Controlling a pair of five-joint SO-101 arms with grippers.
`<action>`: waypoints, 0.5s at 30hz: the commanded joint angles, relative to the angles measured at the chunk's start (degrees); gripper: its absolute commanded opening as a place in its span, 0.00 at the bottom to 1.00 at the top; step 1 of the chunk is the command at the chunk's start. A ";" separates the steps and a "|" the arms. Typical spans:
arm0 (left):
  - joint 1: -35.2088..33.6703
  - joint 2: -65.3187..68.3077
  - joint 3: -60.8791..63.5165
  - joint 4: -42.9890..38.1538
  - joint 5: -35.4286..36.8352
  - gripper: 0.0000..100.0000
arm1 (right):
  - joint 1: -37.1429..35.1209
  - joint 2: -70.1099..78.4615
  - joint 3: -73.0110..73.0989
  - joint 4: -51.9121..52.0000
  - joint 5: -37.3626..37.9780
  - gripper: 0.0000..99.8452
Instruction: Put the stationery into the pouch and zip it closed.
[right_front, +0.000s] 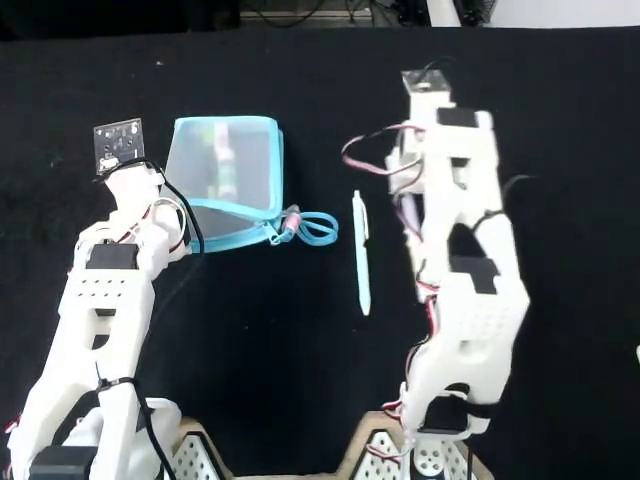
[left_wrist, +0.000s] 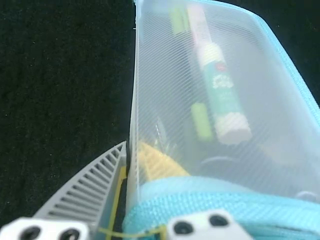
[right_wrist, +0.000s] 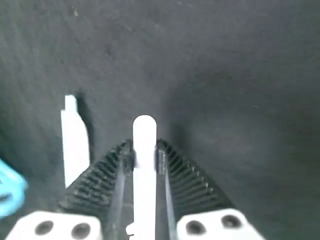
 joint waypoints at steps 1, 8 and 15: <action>-0.04 0.70 2.51 0.26 0.70 0.03 | 3.25 -0.57 -5.23 5.80 11.96 0.01; -0.13 0.70 2.42 0.26 0.70 0.03 | 3.60 0.92 -0.04 6.07 16.44 0.01; -0.40 0.70 2.51 0.35 0.70 0.03 | 3.34 1.45 -0.04 6.07 16.09 0.01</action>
